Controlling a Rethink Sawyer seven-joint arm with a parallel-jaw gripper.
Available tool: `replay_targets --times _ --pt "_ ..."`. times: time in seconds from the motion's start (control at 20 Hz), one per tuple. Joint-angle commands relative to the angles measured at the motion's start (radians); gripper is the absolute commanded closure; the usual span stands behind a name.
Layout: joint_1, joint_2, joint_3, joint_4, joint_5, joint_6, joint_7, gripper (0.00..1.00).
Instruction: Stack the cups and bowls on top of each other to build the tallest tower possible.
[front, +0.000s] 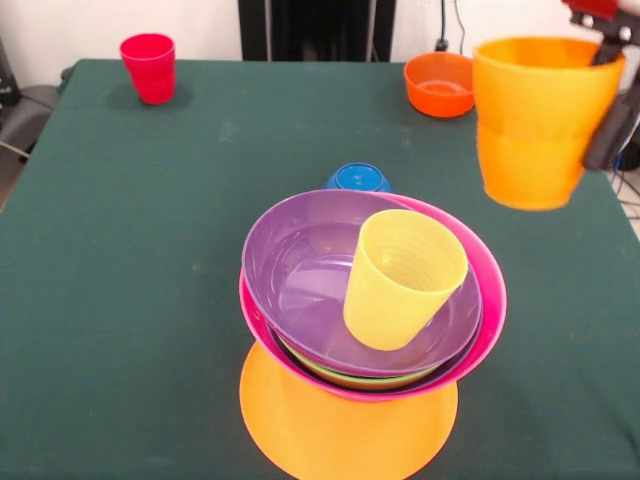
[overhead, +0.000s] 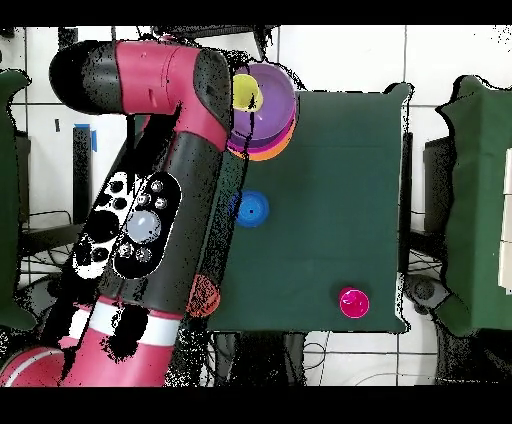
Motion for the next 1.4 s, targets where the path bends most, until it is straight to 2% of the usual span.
replay_targets --times 0.05,0.75,1.1,1.4 --pt "-0.044 0.091 0.057 -0.050 0.004 0.062 0.193 1.00" --pt "-0.054 0.098 0.064 -0.010 -0.004 0.005 0.171 1.00" --pt "-0.054 0.115 0.116 0.052 0.005 -0.062 0.173 1.00" --pt "-0.041 0.094 0.123 0.106 0.003 -0.070 0.174 1.00"
